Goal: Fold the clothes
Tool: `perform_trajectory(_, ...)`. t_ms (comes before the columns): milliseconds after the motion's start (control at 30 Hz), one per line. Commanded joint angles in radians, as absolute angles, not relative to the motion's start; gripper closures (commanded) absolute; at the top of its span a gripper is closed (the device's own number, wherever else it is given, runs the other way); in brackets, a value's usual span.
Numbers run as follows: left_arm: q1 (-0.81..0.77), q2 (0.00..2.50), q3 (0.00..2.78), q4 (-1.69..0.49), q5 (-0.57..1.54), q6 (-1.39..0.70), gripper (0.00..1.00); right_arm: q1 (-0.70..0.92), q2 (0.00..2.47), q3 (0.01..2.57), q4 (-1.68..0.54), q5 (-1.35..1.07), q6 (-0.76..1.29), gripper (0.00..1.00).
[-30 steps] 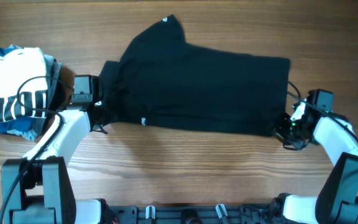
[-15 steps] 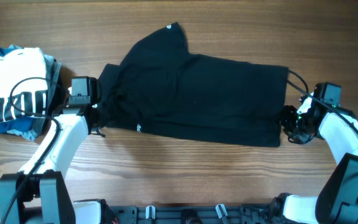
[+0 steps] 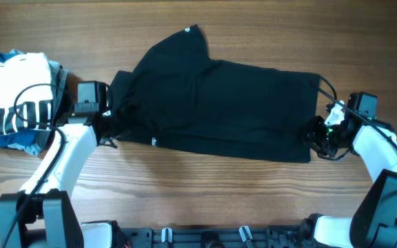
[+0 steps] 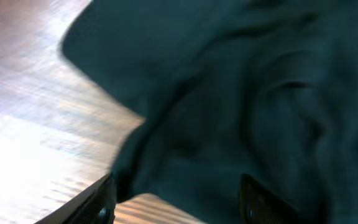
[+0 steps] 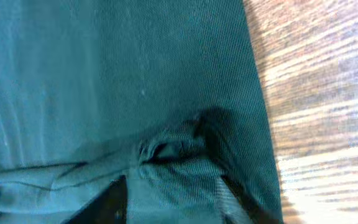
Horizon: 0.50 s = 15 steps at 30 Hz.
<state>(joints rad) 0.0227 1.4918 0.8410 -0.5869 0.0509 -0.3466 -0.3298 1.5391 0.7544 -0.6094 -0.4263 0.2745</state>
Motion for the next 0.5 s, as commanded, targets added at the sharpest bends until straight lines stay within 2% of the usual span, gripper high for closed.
perform_trajectory(0,0.031,1.458,0.9,-0.587,0.171,-0.344,0.34,-0.317,1.541,0.698,-0.566,-0.434,0.344,0.45)
perform_trajectory(33,0.031,1.456,0.909,-0.588,0.172,-0.334,0.33,-0.317,1.543,0.688,-0.555,-0.44,0.355,0.49)
perform_trajectory(67,0.031,1.456,0.913,-0.588,0.175,-0.32,0.32,-0.317,1.543,0.684,-0.545,-0.442,0.356,0.59)
perform_trajectory(100,0.031,1.456,0.916,-0.589,0.179,-0.312,0.32,-0.318,1.543,0.683,-0.533,-0.442,0.356,0.68)
perform_trajectory(133,0.031,1.457,0.916,-0.589,0.203,-0.294,0.32,-0.318,1.542,0.684,-0.506,-0.475,0.354,0.83)
perform_trajectory(200,0.031,1.457,0.916,-0.592,0.21,-0.292,0.32,-0.318,1.542,0.696,-0.493,-0.519,0.356,0.94)
perform_trajectory(333,0.03,1.457,0.916,-0.595,0.213,-0.292,0.33,-0.319,1.528,0.747,-0.49,-0.559,0.389,0.95)
perform_trajectory(467,0.03,1.457,0.916,-0.595,0.213,-0.292,0.33,-0.323,1.524,0.763,-0.449,-0.558,0.53,0.96)
